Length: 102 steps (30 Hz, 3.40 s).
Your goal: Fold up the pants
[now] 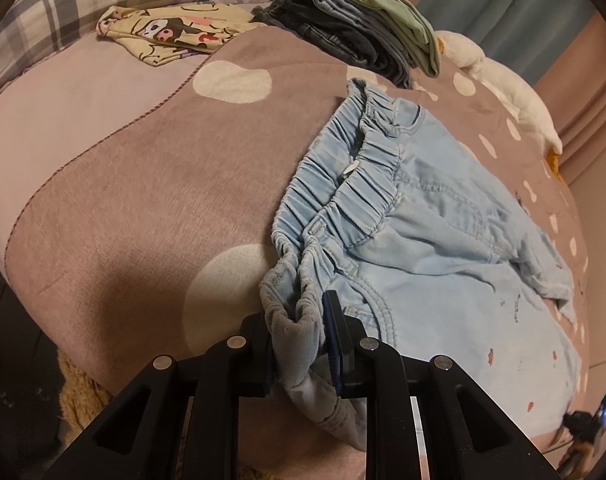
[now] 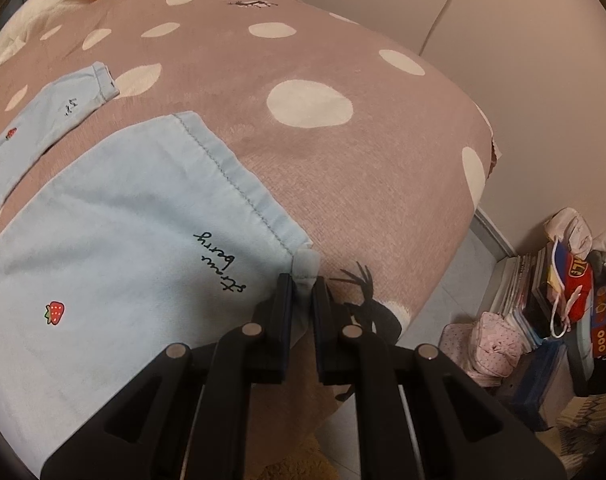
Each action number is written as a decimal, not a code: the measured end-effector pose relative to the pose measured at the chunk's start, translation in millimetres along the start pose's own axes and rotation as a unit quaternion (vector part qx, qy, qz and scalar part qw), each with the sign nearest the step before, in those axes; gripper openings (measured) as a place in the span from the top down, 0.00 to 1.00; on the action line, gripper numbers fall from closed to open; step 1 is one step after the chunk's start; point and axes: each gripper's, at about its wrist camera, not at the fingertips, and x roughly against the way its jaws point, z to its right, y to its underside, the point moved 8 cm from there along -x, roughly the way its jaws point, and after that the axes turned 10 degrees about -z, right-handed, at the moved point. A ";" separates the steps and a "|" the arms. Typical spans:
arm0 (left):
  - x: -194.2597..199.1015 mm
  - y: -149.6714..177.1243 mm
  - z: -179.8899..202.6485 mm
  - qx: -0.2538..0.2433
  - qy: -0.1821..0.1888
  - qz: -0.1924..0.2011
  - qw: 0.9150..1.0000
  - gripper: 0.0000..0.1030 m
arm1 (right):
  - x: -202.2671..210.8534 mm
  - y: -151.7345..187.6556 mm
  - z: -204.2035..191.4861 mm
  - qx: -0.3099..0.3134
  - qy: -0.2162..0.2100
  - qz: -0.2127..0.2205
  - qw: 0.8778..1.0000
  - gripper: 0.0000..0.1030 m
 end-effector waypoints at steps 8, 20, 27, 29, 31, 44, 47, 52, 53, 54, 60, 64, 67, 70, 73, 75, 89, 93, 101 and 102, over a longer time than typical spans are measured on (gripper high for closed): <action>2.6 3.1 -4.8 0.000 0.028 0.008 1.000 0.79 | 0.6 -1.0 -7.8 0.020 0.067 -0.012 0.997 0.91; 4.8 3.7 -7.6 -0.007 0.062 0.011 0.998 0.79 | 2.8 -0.3 -17.2 0.067 0.172 -0.030 0.982 0.91; 4.7 4.4 -7.2 -0.011 0.061 0.019 0.998 0.79 | 3.7 -1.6 -17.6 0.071 0.194 -0.045 0.977 0.91; 4.7 4.6 -6.7 -0.014 0.060 0.021 0.998 0.79 | 2.2 -1.4 -19.5 0.074 0.202 -0.050 0.975 0.91; 4.7 5.0 -6.6 -0.013 0.061 0.020 0.998 0.79 | 1.8 -1.5 -20.4 0.075 0.208 -0.053 0.974 0.91; 5.8 5.7 -5.7 -0.015 0.065 0.022 0.998 0.79 | 2.0 -1.1 -23.7 0.076 0.207 -0.057 0.974 0.91; 5.7 5.6 -5.9 -0.016 0.065 0.022 0.998 0.79 | 1.6 -1.8 -24.6 0.077 0.210 -0.058 0.973 0.91; 5.9 5.7 -5.6 -0.016 0.065 0.022 0.998 0.79 | 1.2 -1.2 -25.8 0.076 0.210 -0.058 0.973 0.91; 5.9 5.8 -5.5 -0.016 0.065 0.022 0.998 0.79 | 1.2 -1.6 -26.1 0.077 0.210 -0.058 0.973 0.91; 5.9 5.9 -5.4 -0.017 0.065 0.022 0.998 0.79 | 1.2 -1.4 -26.1 0.077 0.210 -0.058 0.973 0.91; 5.9 6.0 -5.3 -0.017 0.064 0.022 0.998 0.79 | 1.3 -0.7 -24.5 0.078 0.208 -0.058 0.973 0.91; 6.0 6.1 -5.1 -0.017 0.065 0.022 0.997 0.79 | 1.2 -0.4 -23.6 0.076 0.209 -0.057 0.973 0.91; 5.8 5.6 -5.2 -0.017 0.064 0.023 0.998 0.79 | 0.9 0.0 -24.5 0.077 0.209 -0.058 0.973 0.91; 6.0 5.4 -5.2 -0.017 0.065 0.023 0.998 0.79 | 1.1 0.0 -24.5 0.075 0.209 -0.058 0.973 0.91; 6.1 5.9 -5.0 -0.017 0.064 0.023 0.998 0.79 | 0.7 -0.5 -24.4 0.074 0.208 -0.056 0.974 0.91; 6.1 6.6 -5.2 -0.017 0.063 0.023 0.998 0.79 | 0.4 -0.9 -24.1 0.073 0.206 -0.055 0.974 0.91; 5.5 4.5 -4.3 -0.020 0.050 0.024 0.998 0.79 | 0.1 -2.7 -20.8 0.055 0.192 -0.058 0.978 0.91; 4.2 4.3 -3.0 -0.022 0.040 0.024 0.999 0.79 | 1.3 -2.9 -15.8 0.034 0.166 -0.055 0.984 0.91; 2.0 3.8 1.1 -0.023 0.010 0.023 0.999 0.79 | 0.4 -2.6 -1.9 -0.010 0.077 -0.047 0.996 0.91; 2.1 4.1 1.1 -0.024 0.005 0.023 0.999 0.79 | -0.5 -3.2 -1.7 -0.010 0.072 -0.047 0.996 0.91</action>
